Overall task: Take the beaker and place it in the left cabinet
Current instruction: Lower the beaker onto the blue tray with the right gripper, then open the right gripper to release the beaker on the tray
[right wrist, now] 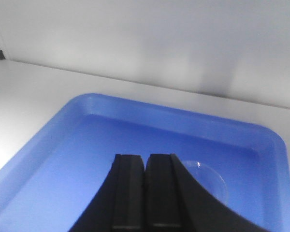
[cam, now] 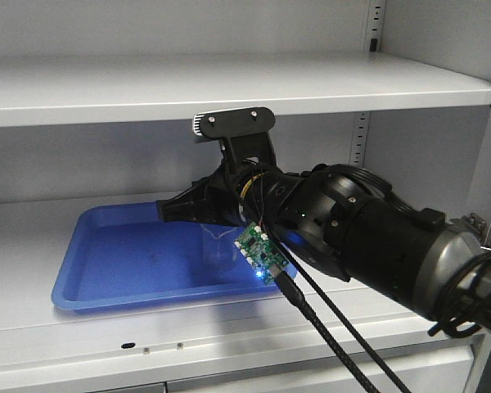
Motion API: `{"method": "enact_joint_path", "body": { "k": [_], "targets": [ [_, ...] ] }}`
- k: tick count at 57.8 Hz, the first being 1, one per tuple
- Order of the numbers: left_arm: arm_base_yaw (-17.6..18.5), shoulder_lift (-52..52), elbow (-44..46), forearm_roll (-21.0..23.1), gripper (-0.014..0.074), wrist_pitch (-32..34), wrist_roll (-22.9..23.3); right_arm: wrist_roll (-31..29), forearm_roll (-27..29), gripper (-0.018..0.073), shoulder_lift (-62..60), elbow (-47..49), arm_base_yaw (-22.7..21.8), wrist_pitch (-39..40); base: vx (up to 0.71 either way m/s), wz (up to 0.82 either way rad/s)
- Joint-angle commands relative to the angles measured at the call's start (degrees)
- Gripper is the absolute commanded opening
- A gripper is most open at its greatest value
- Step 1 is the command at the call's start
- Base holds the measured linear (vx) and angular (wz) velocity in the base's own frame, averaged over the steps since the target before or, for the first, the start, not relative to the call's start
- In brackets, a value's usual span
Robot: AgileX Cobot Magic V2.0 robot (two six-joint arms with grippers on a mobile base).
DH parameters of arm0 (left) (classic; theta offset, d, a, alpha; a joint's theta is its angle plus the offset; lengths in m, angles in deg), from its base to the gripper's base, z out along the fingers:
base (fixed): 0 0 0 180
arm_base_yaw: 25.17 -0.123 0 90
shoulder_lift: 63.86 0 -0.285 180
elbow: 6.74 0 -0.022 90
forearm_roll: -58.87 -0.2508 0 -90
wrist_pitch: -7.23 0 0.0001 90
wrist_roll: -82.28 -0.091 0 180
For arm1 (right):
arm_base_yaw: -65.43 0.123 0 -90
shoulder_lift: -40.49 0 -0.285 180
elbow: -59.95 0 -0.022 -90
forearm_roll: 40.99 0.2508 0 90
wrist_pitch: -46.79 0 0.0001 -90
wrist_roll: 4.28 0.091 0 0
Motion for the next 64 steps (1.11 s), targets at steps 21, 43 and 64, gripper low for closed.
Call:
{"method": "enact_joint_path", "body": {
  "k": [21,43,64],
  "targets": [
    [0.0,-1.1,-0.9,0.2,0.0001,4.3,0.2,-0.2,-0.6,-0.0009,-3.2,2.0,0.2,1.2,0.00,0.00],
    [0.0,-1.1,-0.9,0.2,0.0001,4.3,0.2,0.0,4.2,-0.0009,-6.7,-5.2,0.2,0.9,0.00,0.00],
    [0.0,-1.1,-0.9,0.2,0.0001,4.3,0.2,-1.5,11.0,-0.0006,-31.0,-33.2,-7.2,0.8,0.00,0.00]
  ]
}}
